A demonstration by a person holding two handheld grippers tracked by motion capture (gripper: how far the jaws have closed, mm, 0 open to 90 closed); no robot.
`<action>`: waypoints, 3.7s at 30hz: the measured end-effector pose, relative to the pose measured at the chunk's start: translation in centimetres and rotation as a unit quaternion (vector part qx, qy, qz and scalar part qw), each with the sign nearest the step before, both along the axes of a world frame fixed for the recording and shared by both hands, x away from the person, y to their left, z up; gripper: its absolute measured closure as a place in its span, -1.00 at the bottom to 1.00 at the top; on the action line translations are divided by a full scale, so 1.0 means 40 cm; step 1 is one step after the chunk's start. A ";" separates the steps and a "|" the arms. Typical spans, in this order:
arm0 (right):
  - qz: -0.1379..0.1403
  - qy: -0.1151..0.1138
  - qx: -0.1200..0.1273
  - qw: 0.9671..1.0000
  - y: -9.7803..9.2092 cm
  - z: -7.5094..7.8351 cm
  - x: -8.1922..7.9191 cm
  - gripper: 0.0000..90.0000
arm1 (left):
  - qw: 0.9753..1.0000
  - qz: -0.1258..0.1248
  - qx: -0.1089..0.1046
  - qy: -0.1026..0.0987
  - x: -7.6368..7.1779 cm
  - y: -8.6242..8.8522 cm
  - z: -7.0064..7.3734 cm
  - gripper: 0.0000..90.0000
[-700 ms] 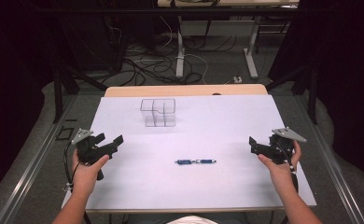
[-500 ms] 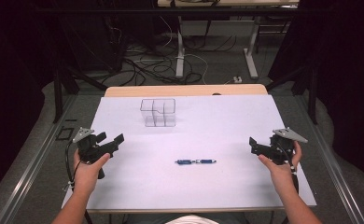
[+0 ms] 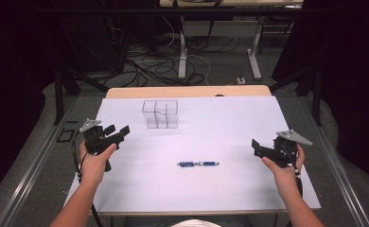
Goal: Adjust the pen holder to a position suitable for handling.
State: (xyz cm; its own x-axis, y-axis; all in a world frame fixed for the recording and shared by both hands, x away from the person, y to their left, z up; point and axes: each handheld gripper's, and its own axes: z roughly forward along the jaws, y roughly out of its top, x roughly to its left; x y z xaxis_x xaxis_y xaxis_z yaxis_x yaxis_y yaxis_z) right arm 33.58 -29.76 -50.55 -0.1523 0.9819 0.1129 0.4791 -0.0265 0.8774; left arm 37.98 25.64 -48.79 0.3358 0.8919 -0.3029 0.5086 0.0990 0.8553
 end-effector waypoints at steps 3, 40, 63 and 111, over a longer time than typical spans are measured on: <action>0.007 0.002 -0.006 1.000 0.000 0.000 0.000 -0.98 | 1.000 0.000 0.000 -0.001 0.018 -0.012 0.010 -0.27; 0.010 0.008 0.021 1.000 -0.002 -0.005 -0.004 -0.94 | 0.998 0.014 -0.058 0.017 0.242 -0.106 0.128 0.71; 0.013 0.016 0.022 1.000 -0.001 -0.009 -0.002 -0.93 | 0.995 0.038 -0.031 0.089 0.337 -0.103 0.010 1.00; 0.019 0.026 0.024 0.999 0.011 -0.019 0.000 -0.85 | 0.992 -0.021 -0.039 0.116 0.342 -0.226 -0.043 1.00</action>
